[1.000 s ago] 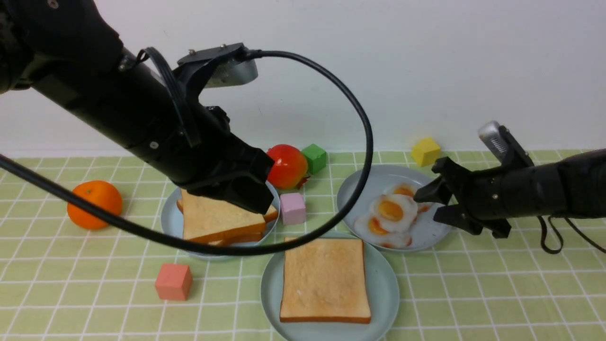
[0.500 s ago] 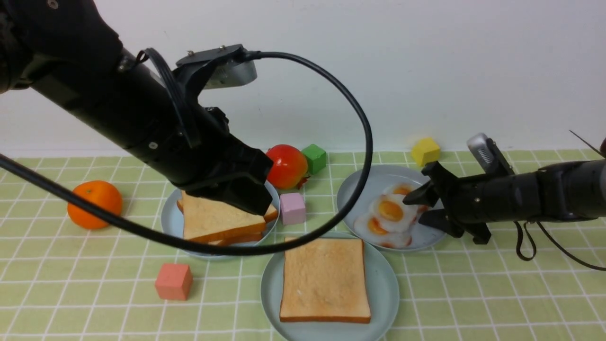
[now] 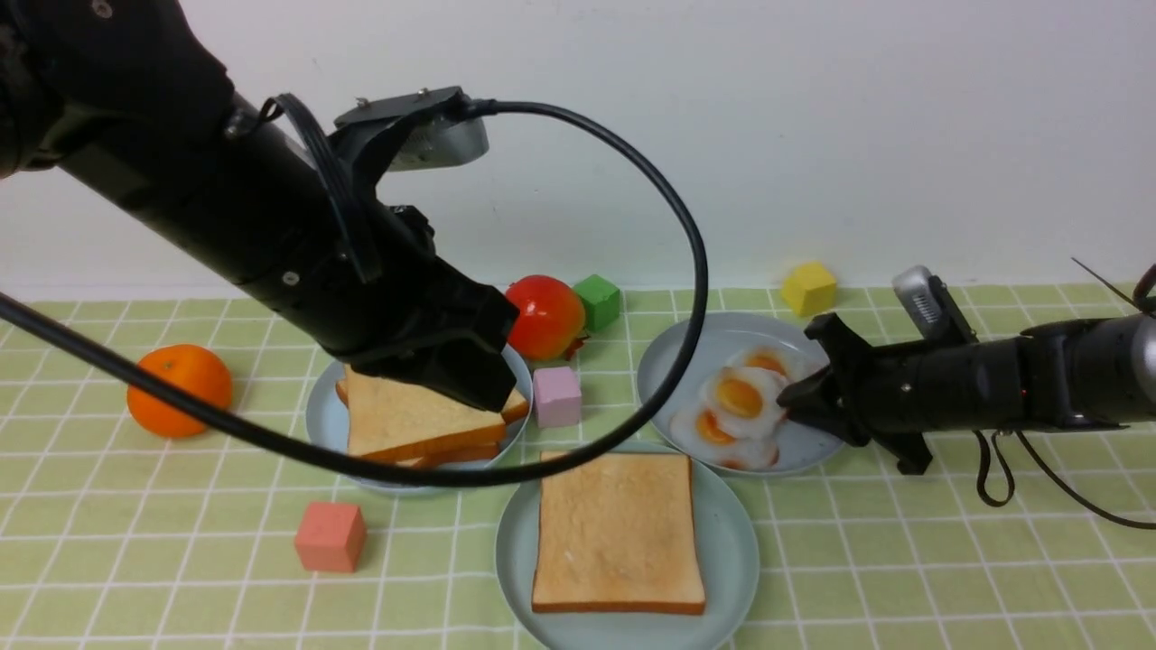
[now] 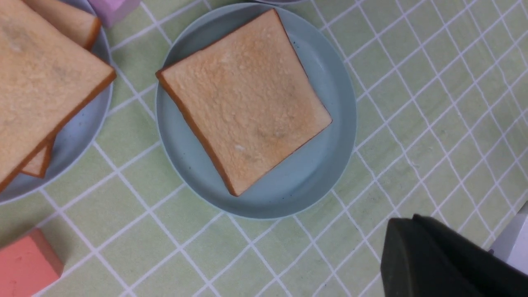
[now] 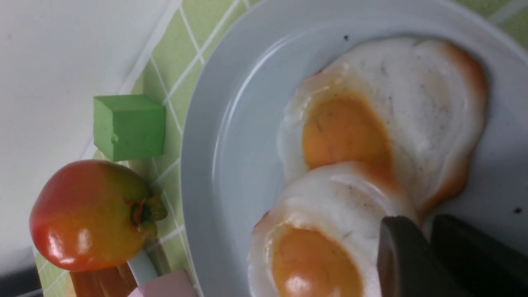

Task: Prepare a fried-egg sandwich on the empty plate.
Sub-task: Use the right arm to grab a fried egg, then use the right arm to place the fried egg on the slice of bread in the middle

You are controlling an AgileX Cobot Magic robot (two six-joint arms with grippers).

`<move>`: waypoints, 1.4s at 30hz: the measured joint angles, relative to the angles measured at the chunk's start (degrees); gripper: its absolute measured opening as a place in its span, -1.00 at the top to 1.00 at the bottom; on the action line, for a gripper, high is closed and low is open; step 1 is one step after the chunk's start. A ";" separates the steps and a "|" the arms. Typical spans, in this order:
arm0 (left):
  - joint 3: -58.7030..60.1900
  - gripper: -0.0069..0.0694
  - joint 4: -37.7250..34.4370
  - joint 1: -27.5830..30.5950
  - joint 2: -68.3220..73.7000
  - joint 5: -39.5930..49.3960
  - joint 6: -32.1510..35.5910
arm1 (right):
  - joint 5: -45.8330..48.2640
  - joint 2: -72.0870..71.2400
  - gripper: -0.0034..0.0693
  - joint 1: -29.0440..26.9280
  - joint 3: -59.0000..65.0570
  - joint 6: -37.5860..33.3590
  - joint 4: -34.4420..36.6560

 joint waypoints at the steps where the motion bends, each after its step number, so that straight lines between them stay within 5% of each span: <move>1: 0.00 0.85 0.49 0.00 -0.07 0.25 -0.74 | 0.00 0.00 0.69 0.00 0.00 0.00 0.00; 12: 5.27 0.85 13.82 0.00 -12.45 2.15 -13.87 | -0.42 -1.67 0.83 0.00 0.08 -0.06 -4.06; 23: 21.00 0.85 16.01 0.00 -27.77 -1.16 -18.07 | 5.79 -13.09 0.83 0.76 0.58 7.58 -17.29; 31: 23.29 0.85 16.01 0.00 -29.16 -4.27 -18.66 | 11.31 -16.37 0.83 11.36 1.87 17.80 -32.42; 42: 23.29 0.85 16.15 0.00 -29.16 -5.94 -18.68 | 4.14 -11.65 0.67 18.19 3.42 20.93 -30.97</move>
